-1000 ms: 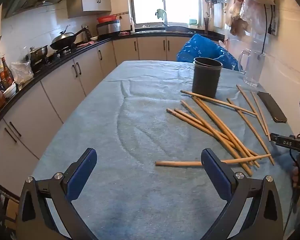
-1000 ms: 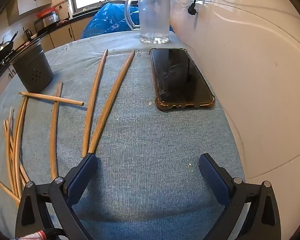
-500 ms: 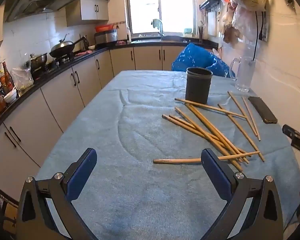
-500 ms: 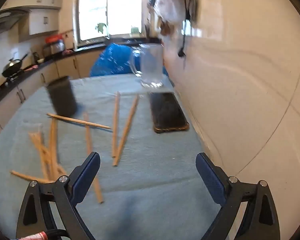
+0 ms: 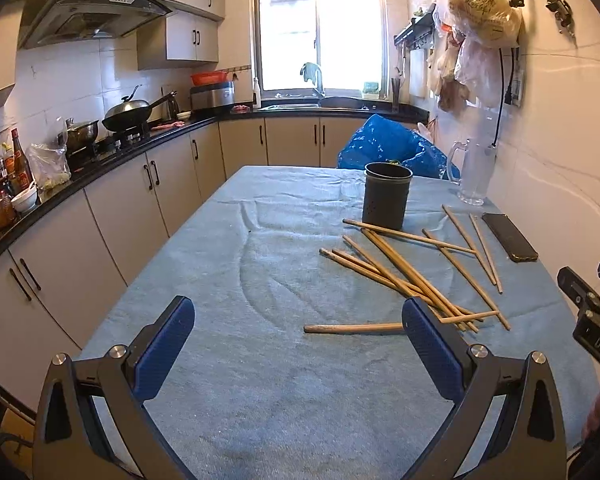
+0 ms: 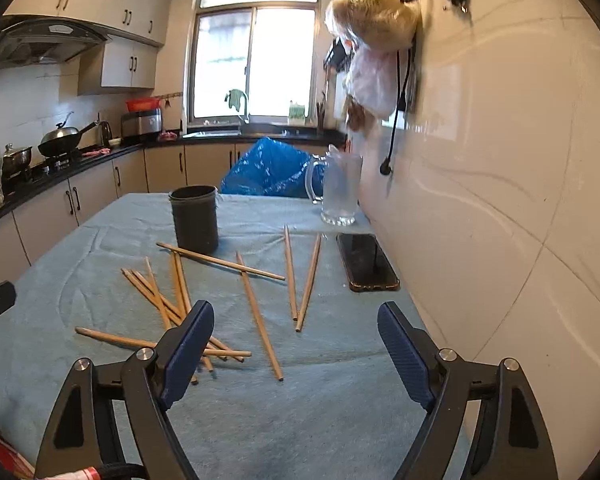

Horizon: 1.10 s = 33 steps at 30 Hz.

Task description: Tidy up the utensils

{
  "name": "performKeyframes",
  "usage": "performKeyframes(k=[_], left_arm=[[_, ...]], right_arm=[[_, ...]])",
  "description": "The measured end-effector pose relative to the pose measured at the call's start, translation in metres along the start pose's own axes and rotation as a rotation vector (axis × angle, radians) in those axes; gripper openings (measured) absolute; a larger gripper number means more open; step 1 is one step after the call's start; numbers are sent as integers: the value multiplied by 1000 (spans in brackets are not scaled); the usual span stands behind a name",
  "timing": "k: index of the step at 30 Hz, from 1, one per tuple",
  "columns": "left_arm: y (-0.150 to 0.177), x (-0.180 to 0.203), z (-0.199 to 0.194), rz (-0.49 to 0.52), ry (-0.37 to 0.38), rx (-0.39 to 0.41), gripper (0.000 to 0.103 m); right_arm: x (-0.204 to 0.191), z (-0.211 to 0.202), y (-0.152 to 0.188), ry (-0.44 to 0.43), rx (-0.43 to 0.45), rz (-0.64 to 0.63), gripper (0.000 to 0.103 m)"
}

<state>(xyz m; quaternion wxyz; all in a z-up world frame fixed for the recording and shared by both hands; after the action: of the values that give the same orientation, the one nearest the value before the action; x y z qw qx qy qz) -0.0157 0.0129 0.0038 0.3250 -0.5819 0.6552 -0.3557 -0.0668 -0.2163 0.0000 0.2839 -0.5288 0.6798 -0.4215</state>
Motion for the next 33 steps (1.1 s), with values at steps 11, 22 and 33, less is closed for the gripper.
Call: performKeyframes(k=[11, 22, 33], left_arm=[[1, -4, -6, -29, 22, 4, 103], [6, -5, -8, -32, 20, -2, 103], [7, -8, -4, -38, 14, -24, 103]], right_arm=[[-3, -6, 10, -72, -33, 99, 71], [-2, -21, 7, -41, 37, 96, 71], [-2, -18, 11, -46, 18, 98, 75]])
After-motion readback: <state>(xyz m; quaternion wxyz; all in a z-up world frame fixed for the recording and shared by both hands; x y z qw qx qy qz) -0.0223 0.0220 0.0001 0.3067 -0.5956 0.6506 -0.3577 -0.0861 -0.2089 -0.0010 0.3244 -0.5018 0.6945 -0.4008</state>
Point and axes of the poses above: each gripper's, at about its wrist camera, not at the fingertips, and z roughly the way its jaws point, x to its right, y to its underside, the point moved 6 cm from there along z, roughly the way its jaws point, and after that the axes turned 2 degrees about y, right-handed, at the moved point
